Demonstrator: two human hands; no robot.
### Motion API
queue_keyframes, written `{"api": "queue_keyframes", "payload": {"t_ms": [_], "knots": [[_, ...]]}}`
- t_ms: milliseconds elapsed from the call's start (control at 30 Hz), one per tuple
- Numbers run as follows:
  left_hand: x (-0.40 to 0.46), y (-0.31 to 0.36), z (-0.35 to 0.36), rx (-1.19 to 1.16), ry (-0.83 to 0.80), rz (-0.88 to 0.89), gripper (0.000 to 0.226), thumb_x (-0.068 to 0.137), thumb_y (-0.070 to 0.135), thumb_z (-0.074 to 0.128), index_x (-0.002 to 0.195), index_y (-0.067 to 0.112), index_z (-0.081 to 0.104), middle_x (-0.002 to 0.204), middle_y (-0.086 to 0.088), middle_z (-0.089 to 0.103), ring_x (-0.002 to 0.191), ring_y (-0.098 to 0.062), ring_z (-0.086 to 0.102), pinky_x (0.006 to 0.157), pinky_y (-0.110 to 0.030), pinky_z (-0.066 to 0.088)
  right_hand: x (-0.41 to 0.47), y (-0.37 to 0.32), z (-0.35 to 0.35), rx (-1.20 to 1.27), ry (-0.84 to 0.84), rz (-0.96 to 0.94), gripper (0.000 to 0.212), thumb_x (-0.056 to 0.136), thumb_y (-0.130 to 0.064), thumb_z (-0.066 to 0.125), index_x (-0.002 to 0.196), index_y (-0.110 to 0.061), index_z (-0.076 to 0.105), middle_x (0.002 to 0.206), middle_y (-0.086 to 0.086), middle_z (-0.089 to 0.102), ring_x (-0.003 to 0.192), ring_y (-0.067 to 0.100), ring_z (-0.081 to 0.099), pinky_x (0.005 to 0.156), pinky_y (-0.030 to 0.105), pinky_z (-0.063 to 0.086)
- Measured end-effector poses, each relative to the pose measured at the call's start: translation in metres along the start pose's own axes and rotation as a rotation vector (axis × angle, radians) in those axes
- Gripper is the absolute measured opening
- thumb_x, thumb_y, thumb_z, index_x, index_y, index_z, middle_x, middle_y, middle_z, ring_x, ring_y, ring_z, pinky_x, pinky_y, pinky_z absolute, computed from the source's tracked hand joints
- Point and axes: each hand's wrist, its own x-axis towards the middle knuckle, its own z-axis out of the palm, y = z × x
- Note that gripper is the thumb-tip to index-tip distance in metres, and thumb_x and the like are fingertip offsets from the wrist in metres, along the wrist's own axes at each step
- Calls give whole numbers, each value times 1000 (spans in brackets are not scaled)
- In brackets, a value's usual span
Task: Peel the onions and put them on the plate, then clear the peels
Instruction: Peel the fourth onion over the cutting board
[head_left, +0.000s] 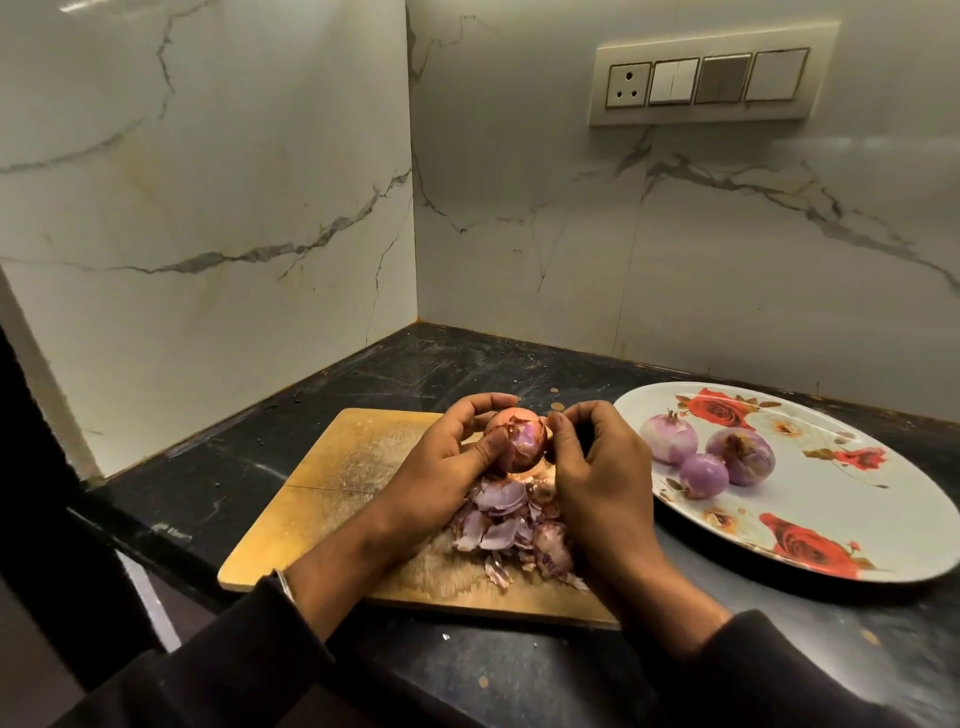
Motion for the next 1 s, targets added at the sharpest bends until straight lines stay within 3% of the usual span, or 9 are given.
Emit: {"api": "queue_keyframes", "payload": {"t_ms": [100,233,300,400,500,600,733,867,1000], "knots": [[-1,1,-1,-55,-12,-2,31,99,14,52,129,21,59,123,-5,67,111,-21,69,88,-35,59,1,1,-1,-1,16,34,11,101,-22,59,90,-21,59,81,-2,64,74,13,62,65,40,55],[-1,2,-2,-137,-1,-6,33,95,19,52,127,20,58,116,1,71,109,-22,69,83,-31,59,7,2,-10,44,-2,113,8,100,-18,61,92,-20,58,84,0,67,73,2,69,64,27,59],[0,2,-2,-130,14,-16,30,99,15,49,126,22,60,115,1,72,108,-22,70,81,-31,59,8,1,-15,40,-40,89,11,95,-12,66,93,-20,59,84,0,68,73,6,70,66,34,62],[0,1,-2,-115,34,-29,32,104,11,43,126,24,63,121,-3,67,109,-24,69,82,-32,59,4,-3,-14,-3,-119,11,23,93,-7,65,101,-28,63,87,-6,68,76,8,69,66,33,61],[0,2,0,-113,43,-20,33,105,11,41,128,23,62,123,-7,66,109,-24,69,84,-35,59,1,-5,-9,-33,-140,-68,14,96,-23,65,108,-26,72,92,-12,69,84,3,66,74,32,59],[0,1,0,-72,44,-24,30,104,16,44,130,22,57,120,-13,68,107,-27,70,90,-43,59,0,-7,-10,22,-125,-117,28,90,-34,74,117,-23,71,105,-12,68,95,2,67,77,24,59],[-1,0,1,7,3,-24,26,105,19,46,129,19,56,119,-16,69,111,-29,69,98,-49,55,-1,-9,-11,39,-174,-162,23,85,-21,80,108,-23,78,102,-15,70,95,1,68,79,21,58],[-1,1,0,21,16,-24,24,104,21,47,125,22,58,117,-15,68,107,-28,70,96,-50,56,1,-9,-13,91,-159,-137,16,85,-11,78,97,-22,81,90,-13,73,85,2,70,75,24,60],[-5,3,4,39,-17,-14,34,94,32,56,126,21,56,119,-8,68,106,-21,71,88,-38,60,-2,-6,-10,21,-102,-189,10,91,-13,73,97,-18,79,87,-11,71,81,7,68,70,35,60]]}}
